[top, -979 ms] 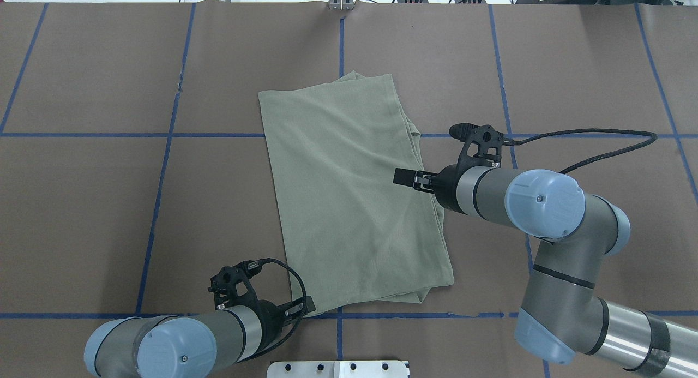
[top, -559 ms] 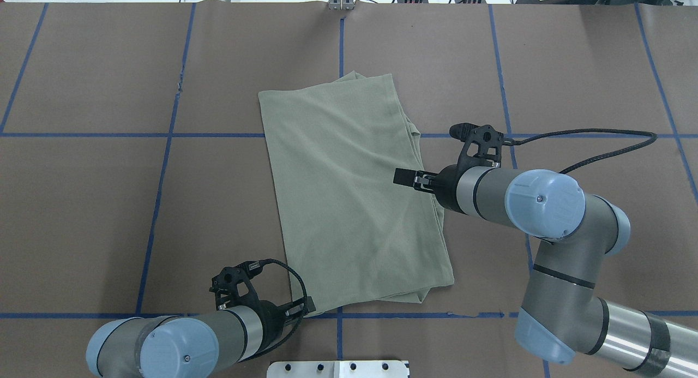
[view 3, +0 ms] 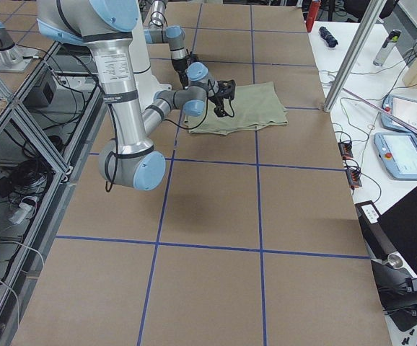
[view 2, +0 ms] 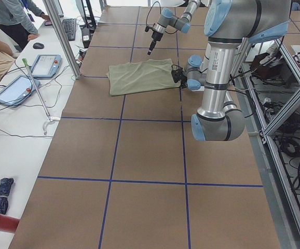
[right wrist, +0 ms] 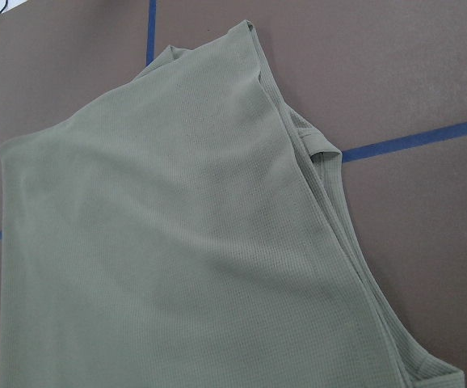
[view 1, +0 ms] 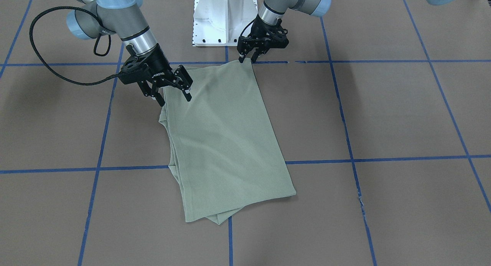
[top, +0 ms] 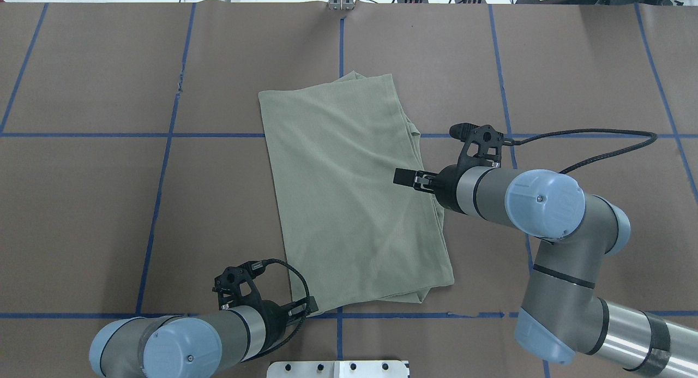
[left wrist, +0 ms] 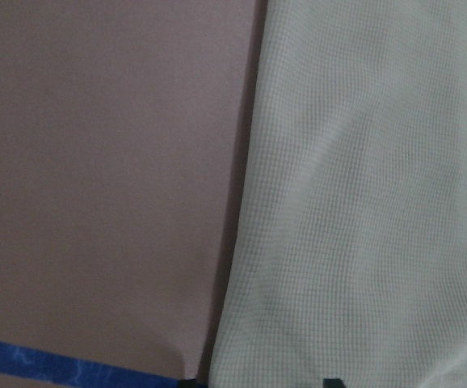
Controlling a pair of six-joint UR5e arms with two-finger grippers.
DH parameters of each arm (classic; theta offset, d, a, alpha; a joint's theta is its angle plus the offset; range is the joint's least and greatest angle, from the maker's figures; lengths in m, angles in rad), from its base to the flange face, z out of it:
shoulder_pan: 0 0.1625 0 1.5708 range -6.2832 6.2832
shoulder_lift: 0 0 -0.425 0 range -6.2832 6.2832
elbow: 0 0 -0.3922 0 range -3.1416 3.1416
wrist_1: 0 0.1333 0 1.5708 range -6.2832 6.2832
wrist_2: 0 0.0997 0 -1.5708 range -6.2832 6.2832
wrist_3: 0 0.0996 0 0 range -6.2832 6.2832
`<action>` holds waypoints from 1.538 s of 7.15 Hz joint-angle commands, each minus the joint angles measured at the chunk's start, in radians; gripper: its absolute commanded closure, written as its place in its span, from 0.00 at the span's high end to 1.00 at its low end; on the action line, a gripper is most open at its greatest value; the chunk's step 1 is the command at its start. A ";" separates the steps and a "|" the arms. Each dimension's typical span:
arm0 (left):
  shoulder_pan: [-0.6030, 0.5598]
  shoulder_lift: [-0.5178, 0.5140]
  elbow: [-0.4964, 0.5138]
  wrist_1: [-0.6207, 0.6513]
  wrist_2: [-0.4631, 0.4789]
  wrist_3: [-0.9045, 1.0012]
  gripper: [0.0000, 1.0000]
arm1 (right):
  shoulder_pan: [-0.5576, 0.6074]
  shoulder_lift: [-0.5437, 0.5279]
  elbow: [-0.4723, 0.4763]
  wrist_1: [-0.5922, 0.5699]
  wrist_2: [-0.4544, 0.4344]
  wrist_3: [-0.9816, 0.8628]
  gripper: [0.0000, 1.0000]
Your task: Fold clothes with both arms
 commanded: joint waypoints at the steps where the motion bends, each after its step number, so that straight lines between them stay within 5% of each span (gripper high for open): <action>1: 0.003 0.000 0.005 0.000 0.002 0.000 0.61 | 0.000 0.000 0.000 0.000 0.001 0.000 1.00; 5: 0.005 -0.007 0.013 0.000 0.002 0.000 0.57 | 0.000 0.000 0.000 0.000 0.000 0.000 1.00; 7: 0.005 -0.013 0.016 0.000 0.000 -0.003 0.31 | 0.000 -0.002 -0.002 0.000 0.000 0.000 1.00; 8: 0.005 -0.014 0.016 0.000 0.000 -0.002 0.05 | 0.000 -0.002 -0.002 0.002 0.001 0.000 1.00; 11: -0.009 -0.014 0.007 0.000 0.003 0.000 0.00 | -0.027 0.015 0.012 -0.070 -0.054 0.149 0.98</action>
